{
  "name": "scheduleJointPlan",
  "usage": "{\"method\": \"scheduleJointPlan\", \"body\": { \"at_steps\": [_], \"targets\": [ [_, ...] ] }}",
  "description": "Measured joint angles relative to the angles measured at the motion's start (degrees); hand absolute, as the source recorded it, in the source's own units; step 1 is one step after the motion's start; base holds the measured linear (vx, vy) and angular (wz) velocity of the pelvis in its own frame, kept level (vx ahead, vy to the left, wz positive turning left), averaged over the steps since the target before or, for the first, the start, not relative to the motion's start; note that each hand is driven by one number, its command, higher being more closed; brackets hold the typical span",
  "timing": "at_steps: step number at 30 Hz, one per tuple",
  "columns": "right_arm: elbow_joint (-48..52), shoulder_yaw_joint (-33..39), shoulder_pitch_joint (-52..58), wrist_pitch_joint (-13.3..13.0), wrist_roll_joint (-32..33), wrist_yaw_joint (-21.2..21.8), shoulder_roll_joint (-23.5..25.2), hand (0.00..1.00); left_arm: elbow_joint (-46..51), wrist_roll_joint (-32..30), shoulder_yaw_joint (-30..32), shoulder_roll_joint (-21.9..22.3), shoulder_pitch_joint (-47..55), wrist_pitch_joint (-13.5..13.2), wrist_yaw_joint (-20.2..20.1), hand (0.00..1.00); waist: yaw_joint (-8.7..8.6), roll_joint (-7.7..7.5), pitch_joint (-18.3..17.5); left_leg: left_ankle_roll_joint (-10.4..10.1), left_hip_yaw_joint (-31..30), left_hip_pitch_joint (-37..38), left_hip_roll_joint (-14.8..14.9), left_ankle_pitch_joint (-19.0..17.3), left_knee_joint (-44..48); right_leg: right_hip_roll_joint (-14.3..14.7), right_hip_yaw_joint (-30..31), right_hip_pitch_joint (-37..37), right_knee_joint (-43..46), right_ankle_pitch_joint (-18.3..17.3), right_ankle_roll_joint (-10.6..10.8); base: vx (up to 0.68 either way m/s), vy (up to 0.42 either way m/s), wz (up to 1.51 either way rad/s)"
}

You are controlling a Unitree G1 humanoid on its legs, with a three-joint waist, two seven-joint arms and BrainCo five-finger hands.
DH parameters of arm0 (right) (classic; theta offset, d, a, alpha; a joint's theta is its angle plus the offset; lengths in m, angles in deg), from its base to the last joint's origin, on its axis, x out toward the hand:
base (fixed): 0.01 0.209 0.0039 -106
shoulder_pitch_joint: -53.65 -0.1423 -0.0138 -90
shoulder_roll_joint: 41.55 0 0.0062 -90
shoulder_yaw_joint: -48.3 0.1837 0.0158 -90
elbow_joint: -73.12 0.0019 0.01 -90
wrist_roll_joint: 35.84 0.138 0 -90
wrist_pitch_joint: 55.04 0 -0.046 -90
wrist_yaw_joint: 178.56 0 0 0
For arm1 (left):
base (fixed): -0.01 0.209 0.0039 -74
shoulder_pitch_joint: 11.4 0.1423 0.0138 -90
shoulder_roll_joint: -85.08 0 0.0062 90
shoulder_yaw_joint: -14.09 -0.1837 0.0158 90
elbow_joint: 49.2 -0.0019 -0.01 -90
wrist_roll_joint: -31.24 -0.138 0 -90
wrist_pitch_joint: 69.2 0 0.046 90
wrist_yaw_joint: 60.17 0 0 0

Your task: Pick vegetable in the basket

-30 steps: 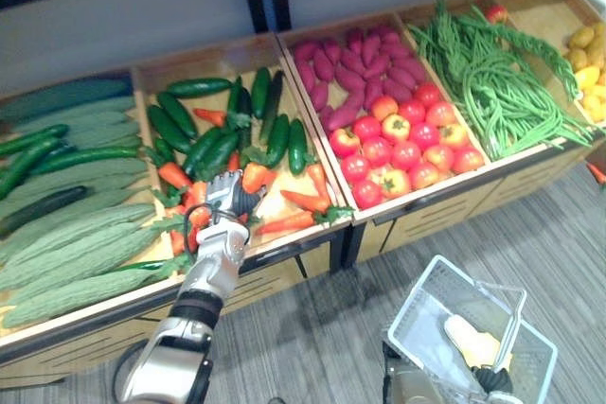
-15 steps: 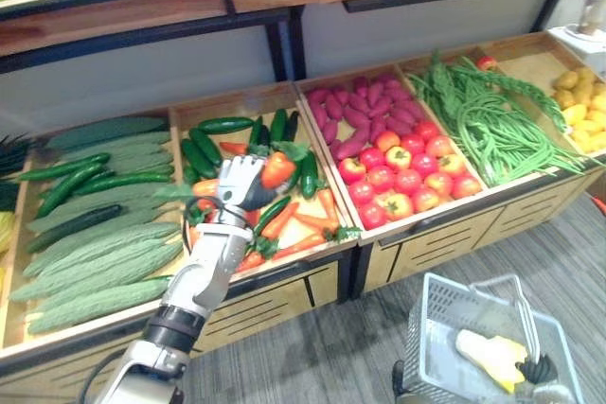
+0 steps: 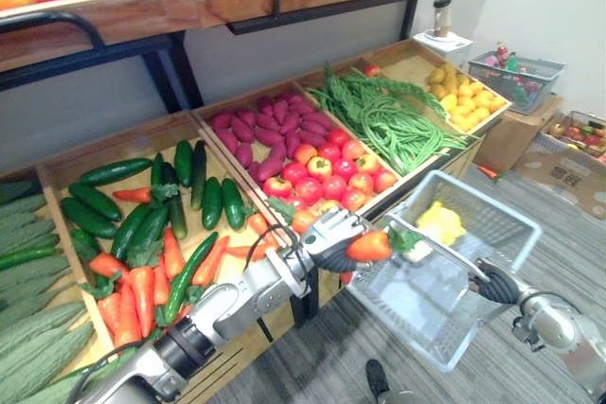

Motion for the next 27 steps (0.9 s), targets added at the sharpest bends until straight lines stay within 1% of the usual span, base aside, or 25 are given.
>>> {"method": "scheduleJointPlan", "body": {
  "at_steps": [2, 4, 8, 10, 12, 15, 16, 18, 22, 23, 27],
  "targets": [
    [1.4, -2.1, -1.4, -0.4, 0.6, 1.0, -1.3, 1.0, 0.0, 0.4, -2.5, 0.1, -1.4, -0.4, -0.7, 1.0, -0.09, 0.14, 0.0, -0.2, 1.5, 0.5, 0.1, -0.2, 0.7, 0.4, 1.3, -0.2, 0.4, 0.0, 0.0, -0.04, -0.016, -0.31],
    [2.4, -4.4, -1.9, -1.4, 1.8, 1.9, -3.5, 1.0, 0.0, 0.5, -6.3, 0.8, -4.5, -0.7, -1.7, 1.0, -0.21, 0.28, -0.1, -0.4, 2.3, 0.7, 0.2, -0.4, 1.4, 0.7, 2.1, -0.4, 0.6, 0.2, 0.1, -0.05, -0.018, -0.21],
    [4.9, -4.8, -2.1, -2.2, 2.8, 2.6, -5.3, 1.0, 0.0, 0.6, -9.6, 1.3, -6.8, -1.3, -2.7, 1.0, -0.35, 0.56, -0.2, -0.6, 4.1, 0.7, 0.5, -1.3, 2.7, 1.3, 3.5, -1.1, 0.7, 0.7, 0.1, -0.07, -0.042, -0.22],
    [5.1, -4.8, -2.1, -2.2, 2.8, 3.1, -7.1, 1.0, 0.0, 2.7, -11.6, 1.8, -7.0, -1.7, -3.4, 1.0, -0.76, 0.65, -0.3, -0.7, 4.7, 0.7, 1.0, -1.9, 3.7, 1.4, 4.1, -1.2, 0.7, 0.9, 0.2, -0.08, -0.048, -0.14],
    [5.5, -4.9, -2.1, -2.1, 2.9, 3.5, -8.1, 1.0, 0.0, 2.7, -13.0, 2.4, -7.1, -2.0, -4.0, 1.0, -1.48, 0.78, -0.3, -0.7, 4.9, 0.7, 1.2, -2.3, 4.4, 1.5, 4.4, -1.1, 0.7, 0.9, 0.2, -0.06, -0.028, -0.08],
    [6.0, -5.6, -2.1, -2.0, 3.0, 4.0, -9.9, 1.0, 0.0, 2.7, -14.7, 3.4, -7.2, -2.4, -4.6, 1.0, -2.0, 0.92, -0.4, -0.9, 5.6, 0.7, 1.3, -2.7, 4.9, 1.9, 5.2, -1.3, 0.7, 1.0, 0.3, -0.06, -0.032, -0.17],
    [6.1, -6.2, -2.1, -1.9, 4.5, 4.8, -10.8, 1.0, 0.0, 2.7, -15.6, 3.4, -7.2, -2.5, -4.8, 1.0, -2.41, 1.05, -0.5, -1.0, 6.2, 0.8, 1.6, -2.9, 5.5, 2.2, 5.7, -1.5, 0.7, 1.2, 0.2, -0.04, -0.027, -0.17],
    [6.7, -6.6, -2.1, -1.8, 5.1, 5.3, -10.9, 1.0, 0.0, 2.7, -16.1, 3.4, -7.2, -2.5, -5.0, 1.0, -3.12, 1.18, -0.5, -1.1, 6.5, 0.7, 1.8, -3.0, 5.6, 2.5, 5.9, -1.7, 0.7, 1.3, 0.2, -0.03, -0.028, -0.12],
    [8.8, -7.0, -2.1, -1.8, 6.8, 5.9, -12.1, 1.0, -0.6, 2.7, -17.3, 4.3, -7.5, -2.5, -5.9, 1.0, -3.32, 1.71, -0.6, -1.3, 7.6, 0.7, 2.0, -3.1, 6.4, 3.1, 6.7, -2.2, 0.7, 1.7, 0.1, -0.03, -0.031, -0.13],
    [9.6, -7.0, -2.1, -1.8, 7.3, 6.0, -12.6, 1.0, -1.3, 2.7, -17.7, 5.1, -7.5, -2.6, -6.5, 1.0, -3.3, 1.79, -0.5, -1.4, 7.8, 0.7, 2.1, -3.2, 6.5, 3.2, 7.0, -2.2, 0.7, 1.8, 0.1, -0.03, -0.028, -0.11],
    [11.1, -7.1, -2.1, -1.8, 7.3, 6.1, -12.6, 1.0, -3.5, 2.7, -18.3, 6.6, -7.5, -2.7, -6.9, 1.0, -3.49, 1.79, -0.5, -1.4, 8.1, 0.8, 2.1, -3.2, 6.6, 3.6, 7.4, -2.3, 0.7, 1.9, 0.1, -0.04, -0.03, -0.07]
  ]
}}
